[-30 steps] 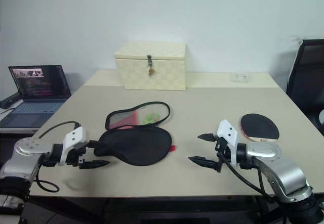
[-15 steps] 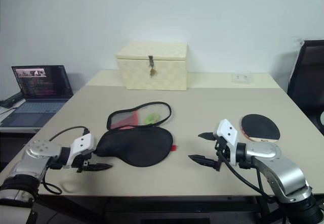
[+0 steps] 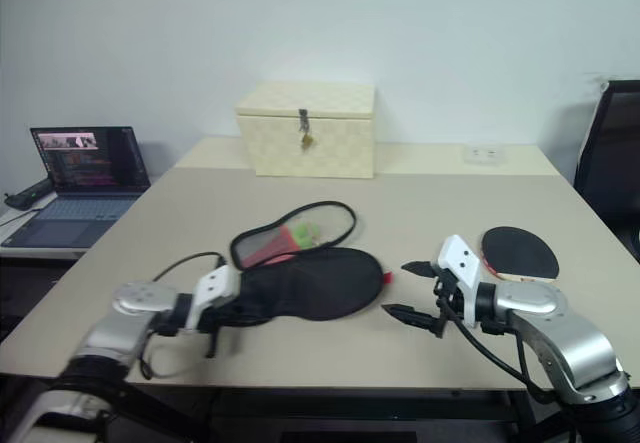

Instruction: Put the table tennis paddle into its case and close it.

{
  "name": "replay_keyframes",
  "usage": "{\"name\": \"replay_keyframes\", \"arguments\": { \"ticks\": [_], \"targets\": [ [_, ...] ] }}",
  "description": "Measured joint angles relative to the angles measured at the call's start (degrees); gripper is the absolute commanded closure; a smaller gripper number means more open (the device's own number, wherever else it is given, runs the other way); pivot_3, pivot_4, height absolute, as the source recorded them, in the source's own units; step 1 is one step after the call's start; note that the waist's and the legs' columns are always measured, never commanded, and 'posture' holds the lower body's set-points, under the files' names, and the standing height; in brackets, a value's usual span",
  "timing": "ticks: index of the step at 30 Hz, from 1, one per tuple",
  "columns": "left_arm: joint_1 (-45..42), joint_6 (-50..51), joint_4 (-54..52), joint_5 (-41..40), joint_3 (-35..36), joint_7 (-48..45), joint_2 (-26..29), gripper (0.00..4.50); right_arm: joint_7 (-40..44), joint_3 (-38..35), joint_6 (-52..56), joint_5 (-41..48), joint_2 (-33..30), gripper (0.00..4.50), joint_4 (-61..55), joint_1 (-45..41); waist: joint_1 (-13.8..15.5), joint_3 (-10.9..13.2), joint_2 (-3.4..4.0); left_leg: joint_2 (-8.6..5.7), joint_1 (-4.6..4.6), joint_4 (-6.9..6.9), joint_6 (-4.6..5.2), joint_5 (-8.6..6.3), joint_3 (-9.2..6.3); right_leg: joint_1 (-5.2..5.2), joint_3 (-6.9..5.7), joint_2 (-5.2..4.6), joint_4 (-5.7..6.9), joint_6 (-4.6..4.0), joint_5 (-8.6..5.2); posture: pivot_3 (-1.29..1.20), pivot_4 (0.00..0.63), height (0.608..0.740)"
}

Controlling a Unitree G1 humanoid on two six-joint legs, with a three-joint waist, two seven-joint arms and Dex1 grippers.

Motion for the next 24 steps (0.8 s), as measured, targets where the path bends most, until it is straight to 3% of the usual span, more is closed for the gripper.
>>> {"name": "replay_keyframes", "arguments": {
  "ticks": [6, 11, 16, 20, 24],
  "targets": [
    [-3.9, 10.2, -3.1, 1.0, -3.8, 9.4, -12.3, 4.44, 1.6, -0.6, 0.0, 0.1, -2.1, 0.0, 0.0, 1.4, -0.1, 0.0, -0.01, 0.02, -0.04, 0.16, 0.0, 0.0, 0.01, 0.01, -0.06, 0.12, 0.04, 0.07, 0.05, 0.0, 0.15, 0.74],
    [-8.4, 13.0, -0.1, 2.0, -5.0, 14.5, -18.0, 4.44, 1.8, -1.7, 0.1, 0.1, -3.1, 0.0, -0.1, 1.5, -0.4, 0.0, -0.01, 0.0, -0.04, 0.19, 0.0, 0.0, 0.1, 0.0, -0.05, 0.12, 0.03, 0.12, 0.07, 0.0, 0.15, 0.74],
    [-8.3, 15.0, 0.2, 1.8, -4.9, 16.4, -18.6, 2.78, 0.6, -2.2, 2.1, 0.6, -3.4, 0.0, -1.1, 3.1, -0.8, 0.0, 0.0, 0.06, -0.02, 0.18, 0.01, 0.0, 0.15, -0.03, 0.01, 0.17, 0.04, 0.11, 0.07, 0.0, 0.15, 0.74],
    [-4.3, 20.0, -6.9, -1.6, -3.8, 15.6, -17.4, 1.32, -2.2, -2.2, 5.4, 2.2, -2.5, 0.0, -1.9, 3.0, -0.8, 0.0, 0.0, 0.07, -0.03, 0.19, 0.0, 0.0, 0.14, -0.03, 0.02, 0.14, 0.03, 0.11, 0.07, 0.0, 0.15, 0.74],
    [-0.7, 25.9, -15.0, -8.1, -0.2, 11.7, -11.3, 1.32, -7.5, -2.5, 11.3, 3.0, 0.3, 0.0, -1.5, 1.9, -0.9, 0.0, 0.02, 0.14, 0.02, 0.17, 0.0, 0.0, 0.13, -0.03, 0.05, 0.14, 0.07, 0.09, 0.07, 0.0, 0.15, 0.74]
  ]
}}
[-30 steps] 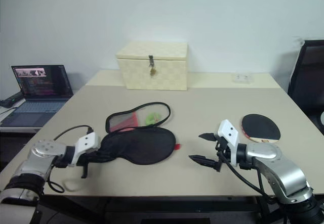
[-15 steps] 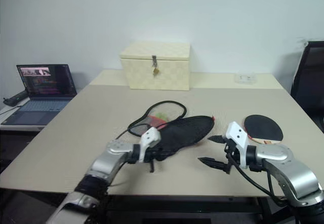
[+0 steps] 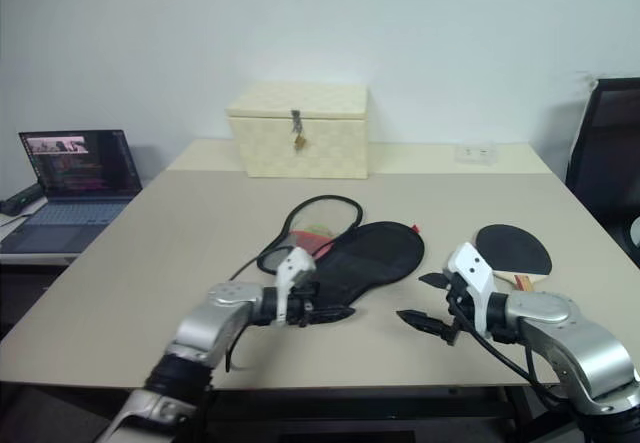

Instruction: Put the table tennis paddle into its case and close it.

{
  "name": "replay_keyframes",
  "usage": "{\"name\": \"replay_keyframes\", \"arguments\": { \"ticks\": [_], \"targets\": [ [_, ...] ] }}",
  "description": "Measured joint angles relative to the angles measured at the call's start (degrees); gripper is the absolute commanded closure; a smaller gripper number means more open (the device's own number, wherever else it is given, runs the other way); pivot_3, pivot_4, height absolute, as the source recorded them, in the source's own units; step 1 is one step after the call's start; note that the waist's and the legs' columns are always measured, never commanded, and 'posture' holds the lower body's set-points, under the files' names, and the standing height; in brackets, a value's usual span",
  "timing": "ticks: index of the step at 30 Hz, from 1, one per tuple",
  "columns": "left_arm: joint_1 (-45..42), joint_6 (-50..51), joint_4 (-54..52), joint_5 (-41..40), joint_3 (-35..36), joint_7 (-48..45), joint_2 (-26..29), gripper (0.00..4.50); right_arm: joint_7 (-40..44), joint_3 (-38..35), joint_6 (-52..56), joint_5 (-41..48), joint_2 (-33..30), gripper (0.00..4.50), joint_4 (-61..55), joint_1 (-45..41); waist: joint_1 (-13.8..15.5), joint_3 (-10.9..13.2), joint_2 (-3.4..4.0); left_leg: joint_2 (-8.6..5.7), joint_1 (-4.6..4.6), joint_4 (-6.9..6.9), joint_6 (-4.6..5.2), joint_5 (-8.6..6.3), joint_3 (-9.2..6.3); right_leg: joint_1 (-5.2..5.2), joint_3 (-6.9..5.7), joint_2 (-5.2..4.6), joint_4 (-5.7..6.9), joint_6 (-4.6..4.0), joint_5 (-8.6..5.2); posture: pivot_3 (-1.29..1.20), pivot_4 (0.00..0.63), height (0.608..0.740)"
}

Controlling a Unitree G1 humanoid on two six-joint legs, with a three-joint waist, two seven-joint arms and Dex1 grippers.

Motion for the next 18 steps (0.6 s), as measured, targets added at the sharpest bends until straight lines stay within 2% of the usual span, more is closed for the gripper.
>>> {"name": "replay_keyframes", "arguments": {
  "ticks": [6, 12, 18],
  "targets": [
    [7.2, 0.0, -1.7, -5.1, 9.2, -5.9, 13.7, 1.32, -12.7, -0.2, 11.9, 0.1, 10.3, 0.0, 6.7, -5.5, -0.4, 0.0, 0.02, 0.06, 0.18, -0.16, 0.0, 0.0, 0.05, 0.0, 0.12, -0.03, -0.02, -0.1, 0.03, 0.0, 0.15, 0.74],
    [11.3, 0.1, -3.5, -7.8, 12.6, -8.2, 19.2, 1.32, -19.9, 0.7, 16.1, -1.3, 18.6, 0.0, 11.5, -8.6, 0.4, 0.0, 0.01, -0.04, 0.07, -0.23, 0.0, 0.0, 0.07, -0.01, 0.09, -0.08, -0.14, -0.09, 0.02, 0.0, 0.15, 0.74],
    [13.4, 1.0, -6.4, -9.6, 13.5, -6.5, 19.3, 1.32, -25.0, 2.9, 17.8, -3.1, 26.2, 0.0, 12.3, -8.5, 0.1, 0.0, 0.01, 0.05, 0.02, -0.25, 0.0, 0.0, 0.05, -0.09, 0.09, -0.12, -0.1, -0.1, 0.03, 0.0, 0.15, 0.74]
  ]
}}
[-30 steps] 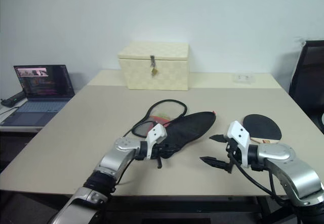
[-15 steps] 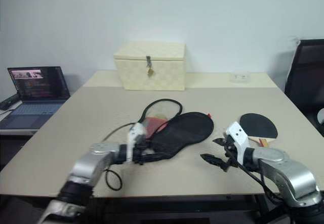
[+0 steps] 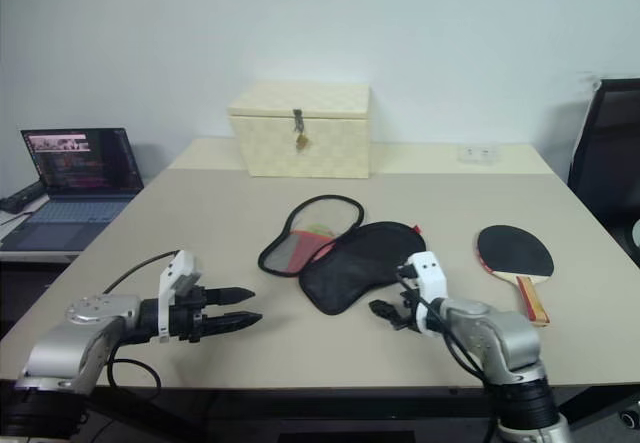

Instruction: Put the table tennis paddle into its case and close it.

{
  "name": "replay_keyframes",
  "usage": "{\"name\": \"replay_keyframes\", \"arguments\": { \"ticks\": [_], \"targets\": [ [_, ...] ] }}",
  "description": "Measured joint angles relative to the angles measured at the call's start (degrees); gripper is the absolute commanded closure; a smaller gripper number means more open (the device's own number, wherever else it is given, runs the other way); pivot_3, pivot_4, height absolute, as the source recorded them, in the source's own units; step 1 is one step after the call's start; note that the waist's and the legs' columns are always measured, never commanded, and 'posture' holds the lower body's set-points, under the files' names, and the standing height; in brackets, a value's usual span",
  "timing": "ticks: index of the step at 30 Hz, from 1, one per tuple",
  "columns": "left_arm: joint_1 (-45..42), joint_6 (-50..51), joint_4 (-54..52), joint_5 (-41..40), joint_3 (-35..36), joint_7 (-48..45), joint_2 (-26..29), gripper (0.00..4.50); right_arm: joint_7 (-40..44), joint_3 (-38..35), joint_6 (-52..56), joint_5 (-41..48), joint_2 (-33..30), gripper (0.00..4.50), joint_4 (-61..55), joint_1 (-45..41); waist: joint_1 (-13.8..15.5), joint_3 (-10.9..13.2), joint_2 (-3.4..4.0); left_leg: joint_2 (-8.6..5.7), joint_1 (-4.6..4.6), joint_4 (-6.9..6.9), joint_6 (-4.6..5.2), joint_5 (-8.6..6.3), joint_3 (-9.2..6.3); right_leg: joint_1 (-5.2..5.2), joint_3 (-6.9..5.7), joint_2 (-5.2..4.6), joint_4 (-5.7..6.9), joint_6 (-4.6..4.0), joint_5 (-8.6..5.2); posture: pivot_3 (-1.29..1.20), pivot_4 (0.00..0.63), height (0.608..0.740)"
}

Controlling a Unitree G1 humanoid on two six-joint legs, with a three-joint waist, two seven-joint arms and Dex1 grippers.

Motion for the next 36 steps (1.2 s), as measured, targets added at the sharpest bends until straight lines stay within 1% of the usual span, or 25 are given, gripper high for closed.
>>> {"name": "replay_keyframes", "arguments": {
  "ticks": [3, 9, 15, 17, 19, 22, 24, 29, 32, 36],
  "targets": [
    [0.0, -0.3, -0.6, -0.1, 0.0, 1.0, 0.0, 1.32, -1.3, -0.3, 0.1, 0.0, 3.8, 0.0, 0.7, -0.3, 0.0, 0.0, 0.0, 0.02, 0.05, -0.01, 0.0, 0.0, 0.03, 0.01, -0.02, 0.01, 0.02, 0.0, 0.0, 0.0, 0.15, 0.74],
    [-1.2, -0.7, -1.5, -0.4, -0.1, 1.3, -0.1, 1.32, -2.8, 0.0, -1.3, -0.4, 9.8, 0.0, 6.5, -4.7, -0.4, 0.0, 0.0, 0.02, 0.1, -0.07, 0.0, 0.0, 0.1, 0.0, -0.02, 0.06, 0.02, -0.01, 0.0, 0.0, 0.15, 0.74],
    [-1.5, -0.9, -1.5, -0.8, -0.1, 1.1, 0.0, 1.32, -4.4, 1.8, -8.7, -4.8, 13.6, 0.0, 15.8, -8.9, -0.5, 0.0, 0.0, 0.02, 0.11, -0.1, 0.0, 0.0, 0.13, 0.0, -0.01, 0.06, 0.01, -0.01, 0.0, 0.0, 0.15, 0.74],
    [-1.0, -0.9, -1.6, -1.1, 0.0, 1.0, 0.1, 1.27, -4.5, 2.0, -10.2, -5.6, 14.3, 0.41, 17.1, -9.4, -0.5, 0.0, 0.0, 0.02, 0.13, -0.1, 0.0, 0.0, 0.13, 0.0, 0.01, 0.05, 0.02, -0.01, 0.01, 0.0, 0.15, 0.74],
    [-0.3, -0.9, -1.7, -1.2, 0.0, 1.0, 0.4, 1.27, -4.5, 2.0, -10.7, -6.5, 14.3, 0.94, 17.7, -9.5, -0.6, 0.0, 0.0, 0.03, 0.13, -0.1, 0.0, 0.0, 0.11, 0.0, 0.01, 0.05, 0.02, -0.01, 0.0, 0.0, 0.15, 0.74],
    [0.3, -0.9, -1.8, -1.4, 0.0, 1.0, 0.7, 1.27, -4.1, 2.0, -10.0, -6.6, 13.9, 2.02, 17.7, -9.5, -0.6, 0.0, 0.0, 0.03, 0.13, -0.11, 0.0, 0.0, 0.09, 0.0, 0.0, 0.04, 0.02, -0.01, 0.0, 0.0, 0.15, 0.74],
    [0.4, -0.9, -2.3, -1.5, 0.1, 1.1, 0.8, 1.27, -2.7, 1.9, -7.7, -5.8, 12.9, 2.73, 17.0, -9.4, -0.6, 0.0, 0.0, 0.03, 0.12, -0.12, 0.0, 0.0, 0.09, 0.0, 0.0, 0.04, 0.01, -0.01, 0.0, 0.0, 0.15, 0.74],
    [0.7, -0.9, -3.6, -1.9, 0.1, 1.2, 0.9, 1.27, 2.2, 1.7, -2.5, -2.3, 7.0, 4.46, 13.5, -9.4, -0.5, 0.0, 0.0, 0.0, 0.12, -0.12, 0.0, 0.0, 0.09, 0.01, -0.01, 0.04, -0.01, -0.01, 0.0, 0.0, 0.15, 0.74],
    [0.7, -0.9, -3.7, -1.9, 0.0, 1.3, 0.9, 1.27, 6.1, 1.9, -2.0, -2.2, 0.7, 4.46, 14.1, -9.8, -0.4, 0.0, 0.0, -0.02, 0.12, -0.11, 0.0, 0.0, 0.13, 0.02, -0.03, 0.04, -0.02, -0.01, 0.0, 0.0, 0.15, 0.74],
    [0.6, -1.5, -3.8, -1.9, -0.2, 1.3, 0.9, 1.27, 12.2, 2.7, -2.3, -2.4, -7.6, 4.46, 17.8, -12.0, -0.3, 0.0, 0.01, -0.03, 0.11, -0.12, 0.01, 0.0, 0.16, 0.01, -0.02, 0.05, -0.04, -0.01, 0.0, 0.0, 0.15, 0.74]
  ]
}}
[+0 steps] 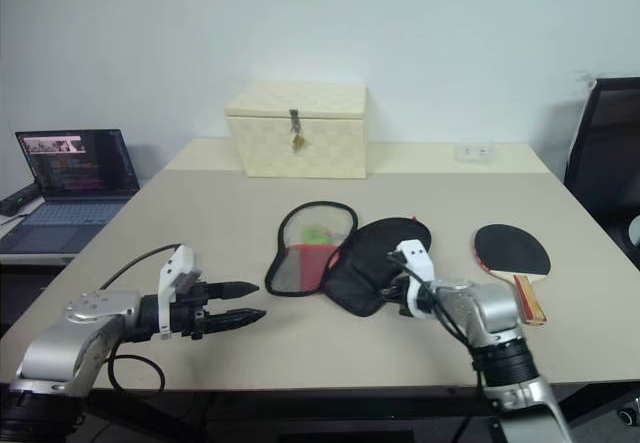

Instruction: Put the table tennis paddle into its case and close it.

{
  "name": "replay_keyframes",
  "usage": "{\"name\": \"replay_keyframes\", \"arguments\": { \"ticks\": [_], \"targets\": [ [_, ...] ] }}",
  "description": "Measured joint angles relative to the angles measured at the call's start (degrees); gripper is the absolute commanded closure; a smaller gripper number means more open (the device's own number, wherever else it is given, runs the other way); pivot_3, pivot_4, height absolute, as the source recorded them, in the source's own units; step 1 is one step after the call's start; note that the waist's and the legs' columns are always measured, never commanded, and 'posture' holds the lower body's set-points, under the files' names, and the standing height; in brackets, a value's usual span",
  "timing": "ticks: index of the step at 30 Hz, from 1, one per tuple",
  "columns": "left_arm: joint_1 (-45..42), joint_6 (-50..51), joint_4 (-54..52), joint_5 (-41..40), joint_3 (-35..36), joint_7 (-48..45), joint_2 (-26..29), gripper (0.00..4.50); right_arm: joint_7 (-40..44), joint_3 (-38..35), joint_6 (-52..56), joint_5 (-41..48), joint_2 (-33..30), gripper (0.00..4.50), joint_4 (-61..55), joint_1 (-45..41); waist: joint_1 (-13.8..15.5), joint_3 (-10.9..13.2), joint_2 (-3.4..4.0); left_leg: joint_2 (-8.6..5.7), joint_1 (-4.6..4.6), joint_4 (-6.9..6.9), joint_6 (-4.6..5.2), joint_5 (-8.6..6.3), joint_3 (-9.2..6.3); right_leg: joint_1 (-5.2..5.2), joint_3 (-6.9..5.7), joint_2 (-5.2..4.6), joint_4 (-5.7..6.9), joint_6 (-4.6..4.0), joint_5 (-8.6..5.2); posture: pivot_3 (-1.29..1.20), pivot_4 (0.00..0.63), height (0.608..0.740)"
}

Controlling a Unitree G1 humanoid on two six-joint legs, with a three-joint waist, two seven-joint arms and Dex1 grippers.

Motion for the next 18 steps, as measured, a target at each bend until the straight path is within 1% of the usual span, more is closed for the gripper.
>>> {"name": "replay_keyframes", "arguments": {
  "ticks": [3, 6, 12, 15, 18],
  "targets": [
    [-0.1, -0.6, 0.0, 0.1, -0.5, 0.0, -0.1, 1.27, 5.3, 2.1, -1.2, -1.1, -5.8, 4.46, 3.6, -2.7, 0.0, 0.0, 0.0, 0.0, 0.0, -0.01, 0.0, 0.0, 0.02, 0.0, 0.01, 0.0, -0.03, 0.0, 0.0, 0.0, 0.15, 0.74],
    [-0.5, -0.7, 0.0, 0.1, -1.4, 0.1, -0.5, 1.27, 10.0, 4.9, -4.3, -3.5, -9.1, 4.46, 9.1, -6.1, 0.0, 0.0, 0.0, 0.0, 0.0, -0.01, 0.0, 0.0, 0.03, 0.0, 0.02, 0.02, -0.03, 0.0, 0.0, 0.0, 0.15, 0.74],
    [-0.7, -1.4, 0.0, 0.3, -2.1, 0.5, -0.8, 1.27, 18.3, 9.9, -12.5, -9.5, -11.6, 4.46, 21.1, -12.2, 0.0, 0.0, -0.01, -0.02, -0.03, -0.01, 0.0, 0.0, 0.04, -0.02, 0.01, 0.02, -0.05, 0.0, 0.0, 0.0, 0.15, 0.74],
    [-0.8, -2.0, 0.0, 0.4, -2.1, 0.7, -0.8, 1.27, 20.8, 11.2, -16.5, -12.1, -11.5, 4.46, 27.1, -14.3, 0.1, 0.0, 0.0, -0.02, -0.03, -0.01, 0.0, 0.0, 0.03, -0.02, 0.01, 0.02, -0.04, 0.0, 0.0, 0.0, 0.15, 0.74],
    [-0.8, -2.2, 0.1, 0.5, -2.4, 0.9, -0.8, 1.27, 21.4, 11.2, -19.7, -14.2, -11.1, 3.85, 32.3, -16.4, 0.2, 0.0, 0.0, -0.03, -0.03, 0.0, 0.0, 0.0, 0.03, -0.01, 0.01, 0.02, -0.03, 0.0, 0.0, 0.0, 0.15, 0.74]
  ]
}}
